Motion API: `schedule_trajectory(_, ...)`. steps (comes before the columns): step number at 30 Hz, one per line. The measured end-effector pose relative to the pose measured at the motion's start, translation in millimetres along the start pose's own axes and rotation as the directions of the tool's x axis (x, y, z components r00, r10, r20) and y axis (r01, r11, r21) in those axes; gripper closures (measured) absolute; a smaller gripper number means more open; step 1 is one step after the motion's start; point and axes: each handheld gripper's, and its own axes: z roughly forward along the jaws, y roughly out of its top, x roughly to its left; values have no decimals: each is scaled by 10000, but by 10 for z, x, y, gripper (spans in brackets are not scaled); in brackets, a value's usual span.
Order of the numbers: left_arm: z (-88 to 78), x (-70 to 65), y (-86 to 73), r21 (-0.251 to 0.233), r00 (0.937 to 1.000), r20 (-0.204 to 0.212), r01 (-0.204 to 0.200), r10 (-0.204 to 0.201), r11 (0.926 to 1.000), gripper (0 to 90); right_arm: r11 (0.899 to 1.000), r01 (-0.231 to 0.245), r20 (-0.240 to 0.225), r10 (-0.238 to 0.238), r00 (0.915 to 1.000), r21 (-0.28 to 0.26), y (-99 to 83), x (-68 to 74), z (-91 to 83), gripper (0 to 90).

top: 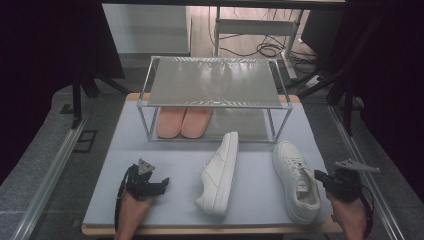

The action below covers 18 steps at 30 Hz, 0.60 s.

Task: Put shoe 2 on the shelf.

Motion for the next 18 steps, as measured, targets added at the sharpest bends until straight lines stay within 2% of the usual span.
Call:
schedule_trajectory(7,0,-1,0,-7,10000,-4,-2,2,10000,148,9992,333,-160,-337,9993,-220,139,117,-90,900)
schedule_trajectory(13,-1,0,0,3,10000,3,-19,19,10000,149,9978,563,-574,-582,9967,-346,267,254,-118,900)
schedule_trajectory(18,-1,0,-1,3,10000,2,-23,23,10000,149,9958,829,-1082,-866,9903,-388,346,419,-86,900)
